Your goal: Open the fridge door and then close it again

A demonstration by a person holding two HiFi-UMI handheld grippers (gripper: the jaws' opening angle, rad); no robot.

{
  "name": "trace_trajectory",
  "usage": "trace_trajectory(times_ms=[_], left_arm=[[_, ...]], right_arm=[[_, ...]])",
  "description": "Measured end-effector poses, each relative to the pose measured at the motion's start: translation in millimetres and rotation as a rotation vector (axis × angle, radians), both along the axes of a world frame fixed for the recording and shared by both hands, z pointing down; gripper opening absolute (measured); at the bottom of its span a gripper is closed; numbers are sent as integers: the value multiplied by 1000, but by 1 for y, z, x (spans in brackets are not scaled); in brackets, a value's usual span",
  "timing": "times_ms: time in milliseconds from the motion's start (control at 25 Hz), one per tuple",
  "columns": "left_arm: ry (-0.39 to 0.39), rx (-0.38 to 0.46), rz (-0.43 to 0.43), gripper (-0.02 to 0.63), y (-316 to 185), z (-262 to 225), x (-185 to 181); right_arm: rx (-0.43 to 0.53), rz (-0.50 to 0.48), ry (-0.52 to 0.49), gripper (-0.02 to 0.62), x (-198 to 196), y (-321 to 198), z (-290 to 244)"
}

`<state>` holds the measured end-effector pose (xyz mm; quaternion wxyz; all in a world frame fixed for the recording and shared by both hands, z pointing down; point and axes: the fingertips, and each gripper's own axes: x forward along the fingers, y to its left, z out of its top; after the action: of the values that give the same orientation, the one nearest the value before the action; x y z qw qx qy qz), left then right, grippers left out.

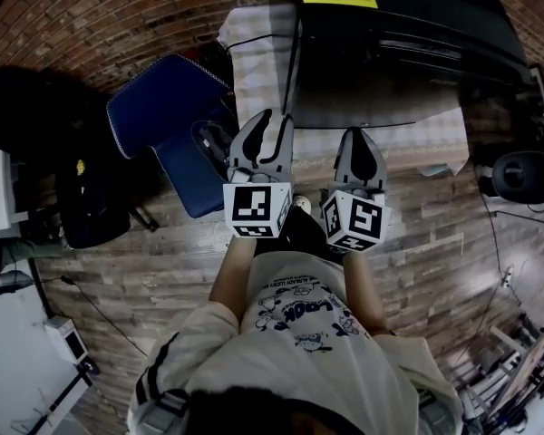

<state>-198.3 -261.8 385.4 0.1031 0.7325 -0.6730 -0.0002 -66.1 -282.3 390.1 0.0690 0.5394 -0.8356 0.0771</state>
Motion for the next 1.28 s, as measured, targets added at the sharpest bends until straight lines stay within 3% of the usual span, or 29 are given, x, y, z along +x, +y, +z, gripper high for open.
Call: trace_trajectory(times_ms=[560,1280], left_arm=[[-38,-30,162,204,-31,16,18],[-78,-15,359,227,-54,21,32]], right_arm=[[-42,-10,-5,34,-5,-15,20],[-63,-4,15,34,-1,-24,29]])
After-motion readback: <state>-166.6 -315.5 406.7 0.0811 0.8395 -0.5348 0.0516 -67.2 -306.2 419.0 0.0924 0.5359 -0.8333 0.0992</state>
